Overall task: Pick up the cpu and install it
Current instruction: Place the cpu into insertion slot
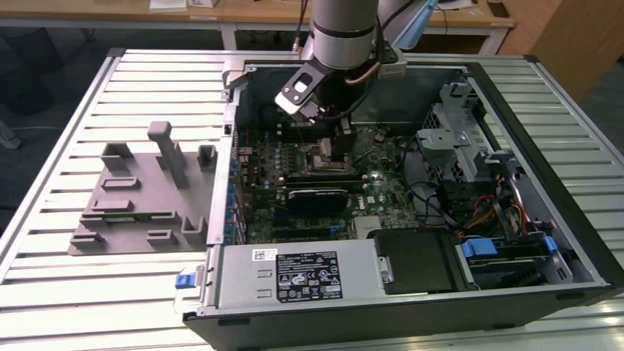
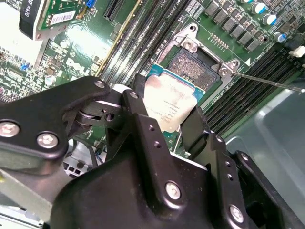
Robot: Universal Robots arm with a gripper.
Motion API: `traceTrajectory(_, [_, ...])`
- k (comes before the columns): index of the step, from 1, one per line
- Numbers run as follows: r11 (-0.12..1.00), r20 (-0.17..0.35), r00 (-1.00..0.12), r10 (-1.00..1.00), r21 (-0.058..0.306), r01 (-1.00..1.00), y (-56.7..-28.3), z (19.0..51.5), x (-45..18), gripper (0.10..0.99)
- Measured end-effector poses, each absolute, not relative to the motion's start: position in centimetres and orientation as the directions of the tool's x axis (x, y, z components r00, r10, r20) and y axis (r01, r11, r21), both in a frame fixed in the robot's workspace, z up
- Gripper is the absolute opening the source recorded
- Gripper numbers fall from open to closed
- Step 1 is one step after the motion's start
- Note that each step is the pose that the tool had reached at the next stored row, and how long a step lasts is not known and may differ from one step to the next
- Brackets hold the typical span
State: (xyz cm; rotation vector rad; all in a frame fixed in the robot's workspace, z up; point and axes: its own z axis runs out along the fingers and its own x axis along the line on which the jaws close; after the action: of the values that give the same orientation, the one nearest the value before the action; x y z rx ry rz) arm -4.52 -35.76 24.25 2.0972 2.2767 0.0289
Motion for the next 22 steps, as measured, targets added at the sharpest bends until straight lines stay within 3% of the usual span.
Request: traceTrajectory(22, [0.007,-0.021,-0.006,1.0,0.045,0.999,-35.3,22.9,-4.5,0.545])
